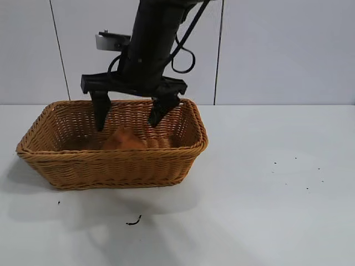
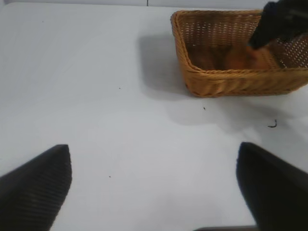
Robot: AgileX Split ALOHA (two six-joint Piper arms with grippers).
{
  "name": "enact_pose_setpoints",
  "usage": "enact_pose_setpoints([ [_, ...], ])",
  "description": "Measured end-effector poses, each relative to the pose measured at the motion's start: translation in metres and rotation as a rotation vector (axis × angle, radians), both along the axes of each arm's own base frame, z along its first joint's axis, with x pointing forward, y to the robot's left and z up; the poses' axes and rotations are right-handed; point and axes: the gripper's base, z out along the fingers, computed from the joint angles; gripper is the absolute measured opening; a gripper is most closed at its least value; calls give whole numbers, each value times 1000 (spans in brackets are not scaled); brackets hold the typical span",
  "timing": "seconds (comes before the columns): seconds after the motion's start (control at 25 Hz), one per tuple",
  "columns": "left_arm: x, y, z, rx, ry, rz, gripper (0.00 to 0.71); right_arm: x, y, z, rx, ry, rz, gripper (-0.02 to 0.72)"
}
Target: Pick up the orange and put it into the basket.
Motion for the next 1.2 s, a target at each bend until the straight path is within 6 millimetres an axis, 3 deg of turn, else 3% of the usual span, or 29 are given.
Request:
enact_pose_setpoints([
  [0.12,0,0,0,0,0,0,666,2,-10,32,-35,-70,-17,692],
  [0.32,0,0,0,0,0,0,666,25,-52,47,-90,-94,-120,694],
  [0.44,0,0,0,0,0,0,666,47,-95,47,-105,-85,-217,694],
  [0.52,0,0,0,0,0,0,666,63,-134,47,-110,-81,-302,694],
  [0.56,0,0,0,0,0,0,666,63,-134,47,-110,-81,-302,694],
  [0.64,0,0,0,0,0,0,666,79,-187,47,-115,-75,-415,694],
  [0.92,0,0,0,0,0,0,666,92,-282,47,-117,-62,-610,694],
  [1.04,0,0,0,0,0,0,666,93,-304,47,-97,-51,-651,694],
  [1.2,0,0,0,0,0,0,666,93,-309,47,-83,-46,-656,694],
])
